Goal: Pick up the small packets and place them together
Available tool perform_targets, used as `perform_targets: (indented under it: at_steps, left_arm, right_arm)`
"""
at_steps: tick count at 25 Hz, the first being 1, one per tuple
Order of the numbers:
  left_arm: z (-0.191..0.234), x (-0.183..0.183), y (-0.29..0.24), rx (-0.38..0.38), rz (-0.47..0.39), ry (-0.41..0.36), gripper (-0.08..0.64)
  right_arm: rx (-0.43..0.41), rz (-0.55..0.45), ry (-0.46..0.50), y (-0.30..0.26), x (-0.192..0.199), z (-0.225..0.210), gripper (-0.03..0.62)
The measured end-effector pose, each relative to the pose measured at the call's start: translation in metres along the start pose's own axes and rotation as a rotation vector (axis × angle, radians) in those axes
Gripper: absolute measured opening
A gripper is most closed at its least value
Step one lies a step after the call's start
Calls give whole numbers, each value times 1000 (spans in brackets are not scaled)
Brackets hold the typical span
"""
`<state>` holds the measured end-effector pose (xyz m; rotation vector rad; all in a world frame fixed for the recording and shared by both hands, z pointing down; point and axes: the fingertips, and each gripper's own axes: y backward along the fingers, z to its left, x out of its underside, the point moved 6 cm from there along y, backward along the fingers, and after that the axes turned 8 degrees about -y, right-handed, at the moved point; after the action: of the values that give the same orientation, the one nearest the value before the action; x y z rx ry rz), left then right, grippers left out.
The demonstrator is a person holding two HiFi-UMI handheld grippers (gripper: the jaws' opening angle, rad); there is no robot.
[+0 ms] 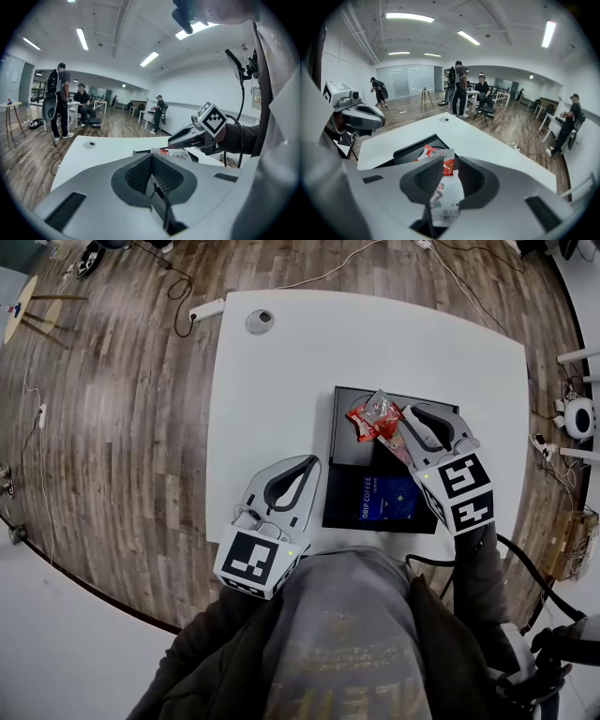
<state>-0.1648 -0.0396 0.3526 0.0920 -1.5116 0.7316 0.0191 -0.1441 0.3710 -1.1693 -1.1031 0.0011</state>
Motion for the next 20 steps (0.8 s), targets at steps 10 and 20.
perform_targets:
  at_steps: [10, 20]
  left_arm:
    - [-21, 11, 34, 44, -24, -42, 3]
    - [-47, -10, 3, 105, -16, -80, 3]
  right_arm:
    - [131, -183, -21, 52, 8, 28, 83]
    - [38, -158, -53, 76, 35, 15, 76]
